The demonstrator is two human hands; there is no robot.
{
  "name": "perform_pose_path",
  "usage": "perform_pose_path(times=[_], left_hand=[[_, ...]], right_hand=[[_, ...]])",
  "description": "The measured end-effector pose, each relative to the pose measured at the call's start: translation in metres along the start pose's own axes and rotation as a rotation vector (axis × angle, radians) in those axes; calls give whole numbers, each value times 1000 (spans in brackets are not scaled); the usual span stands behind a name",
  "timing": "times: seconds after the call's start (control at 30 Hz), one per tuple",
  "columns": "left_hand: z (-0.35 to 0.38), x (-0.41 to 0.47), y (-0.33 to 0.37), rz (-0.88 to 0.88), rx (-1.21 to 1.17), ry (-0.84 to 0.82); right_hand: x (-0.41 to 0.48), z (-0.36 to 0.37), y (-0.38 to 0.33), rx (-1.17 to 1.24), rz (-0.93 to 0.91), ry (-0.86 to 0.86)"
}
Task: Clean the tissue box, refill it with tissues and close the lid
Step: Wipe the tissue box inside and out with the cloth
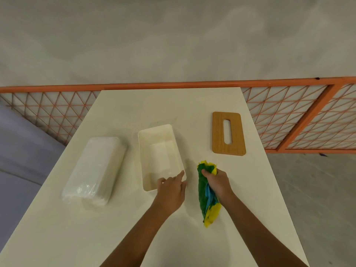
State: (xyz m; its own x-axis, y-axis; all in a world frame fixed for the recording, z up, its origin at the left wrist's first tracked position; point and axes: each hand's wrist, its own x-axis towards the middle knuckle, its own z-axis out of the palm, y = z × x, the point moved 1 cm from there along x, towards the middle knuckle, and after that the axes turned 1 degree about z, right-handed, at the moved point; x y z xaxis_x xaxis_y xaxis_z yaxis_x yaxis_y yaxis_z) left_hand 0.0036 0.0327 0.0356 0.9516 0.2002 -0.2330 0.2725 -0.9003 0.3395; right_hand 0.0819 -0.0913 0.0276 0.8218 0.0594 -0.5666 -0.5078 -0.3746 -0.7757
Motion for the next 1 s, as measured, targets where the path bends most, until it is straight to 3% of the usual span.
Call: perform_pose_path(times=[0.13, 0.23, 0.5, 0.57, 0.7, 0.87, 0.93, 1.0], left_hand=[[-14, -12, -15, -71, -438, 54], [-21, -18, -30, -138, -769, 66], [-36, -26, -58, -96, -1017, 227], [-40, -27, -63, -69, -1006, 214], [-44, -28, -70, -57, -1028, 203], [-49, -27, -81, -119, -1089, 262], [-51, -26, -86, -140, -1131, 267], [-50, -25, -91, -158, -1176, 273]], right_hand=[[-7, 5, 5, -55, -95, -23], [-18, 17, 5, -139, -272, -30], [-44, 61, 19, -432, -999, 18], [-34, 65, 16, -417, -984, 3], [-21, 73, 13, -359, -772, 100], [-47, 89, 19, -395, -1078, 45], [-41, 89, 13, -419, -1115, 55], [-32, 90, 7, -429, -1039, 157]])
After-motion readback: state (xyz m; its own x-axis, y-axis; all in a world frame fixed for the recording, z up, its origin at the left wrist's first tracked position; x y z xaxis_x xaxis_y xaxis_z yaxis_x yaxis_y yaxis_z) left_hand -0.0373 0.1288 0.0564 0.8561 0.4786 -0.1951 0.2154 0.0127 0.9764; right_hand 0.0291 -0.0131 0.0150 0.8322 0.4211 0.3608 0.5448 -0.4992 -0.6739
